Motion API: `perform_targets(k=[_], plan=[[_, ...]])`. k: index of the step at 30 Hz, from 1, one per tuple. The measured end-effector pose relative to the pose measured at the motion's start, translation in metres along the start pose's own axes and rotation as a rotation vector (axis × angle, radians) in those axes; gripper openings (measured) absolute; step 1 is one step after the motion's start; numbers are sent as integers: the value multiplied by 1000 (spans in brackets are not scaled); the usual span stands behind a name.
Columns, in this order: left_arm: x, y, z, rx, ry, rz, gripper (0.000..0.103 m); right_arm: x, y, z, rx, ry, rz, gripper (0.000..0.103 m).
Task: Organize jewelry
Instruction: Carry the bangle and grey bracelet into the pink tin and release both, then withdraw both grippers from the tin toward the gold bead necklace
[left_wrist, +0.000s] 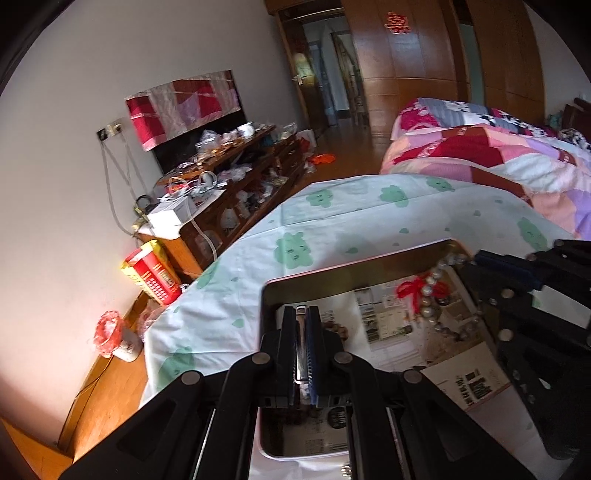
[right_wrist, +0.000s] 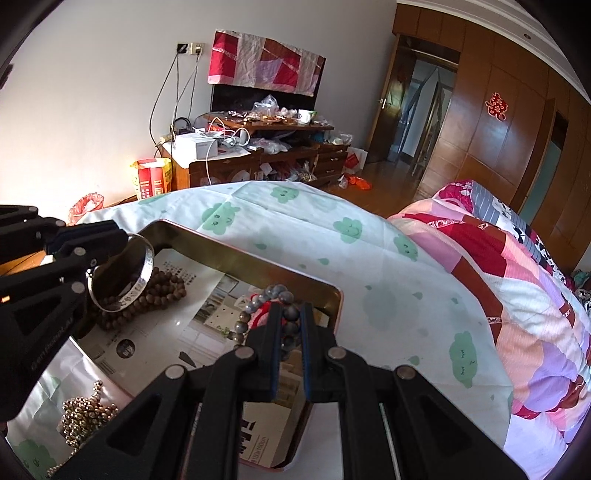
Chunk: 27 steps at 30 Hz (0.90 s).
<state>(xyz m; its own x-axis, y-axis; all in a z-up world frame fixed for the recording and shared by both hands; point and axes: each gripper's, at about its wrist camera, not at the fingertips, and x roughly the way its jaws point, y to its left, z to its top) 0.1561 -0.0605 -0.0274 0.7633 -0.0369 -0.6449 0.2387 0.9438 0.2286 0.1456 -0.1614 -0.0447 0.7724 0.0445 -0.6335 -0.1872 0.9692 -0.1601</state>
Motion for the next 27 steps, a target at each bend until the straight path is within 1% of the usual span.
perform_targets(k=[3, 5, 6, 7, 8, 9, 10, 11, 13, 15, 17, 19, 21, 27], plan=[[-1, -8, 0, 30, -6, -21, 6, 1, -3, 0, 21, -6, 15, 11], [0, -11, -1, 40, -4, -6, 15, 2, -4, -1, 25, 7, 35, 11], [0, -11, -1, 42, 1, 12, 30, 3, -4, -2, 23, 9, 37, 12], [-2, -11, -1, 41, -7, 23, 53, 2, -3, -3, 21, 9, 33, 18], [-5, -10, -2, 38, -23, 36, 64, 2, -3, -4, 21, 7, 25, 29], [-9, -9, -2, 36, -50, 60, 79, 2, -3, -5, 26, 6, 24, 34], [-12, -8, -2, 35, -67, 71, 81, 2, -4, -6, 33, 4, 24, 43], [-14, -6, -2, 33, -77, 72, 81, 1, -6, -7, 38, 1, 21, 45], [-14, 0, -2, 25, -69, 83, 81, 1, -7, -9, 46, 2, 16, 45], [-11, 7, -5, 13, -56, 132, 81, 0, -9, -9, 58, 3, 11, 46], [-8, 14, -9, -3, -34, 150, 81, -1, -12, -10, 68, 2, -4, 55], [-6, 21, -17, -33, -9, 171, 81, -2, -14, -12, 80, 3, -8, 55], [-7, 27, -26, -65, 14, 164, 81, -3, -15, -14, 87, 9, -19, 55], [-25, 37, -57, -127, 37, 155, 81, -20, -13, -27, 97, 5, -18, 55]])
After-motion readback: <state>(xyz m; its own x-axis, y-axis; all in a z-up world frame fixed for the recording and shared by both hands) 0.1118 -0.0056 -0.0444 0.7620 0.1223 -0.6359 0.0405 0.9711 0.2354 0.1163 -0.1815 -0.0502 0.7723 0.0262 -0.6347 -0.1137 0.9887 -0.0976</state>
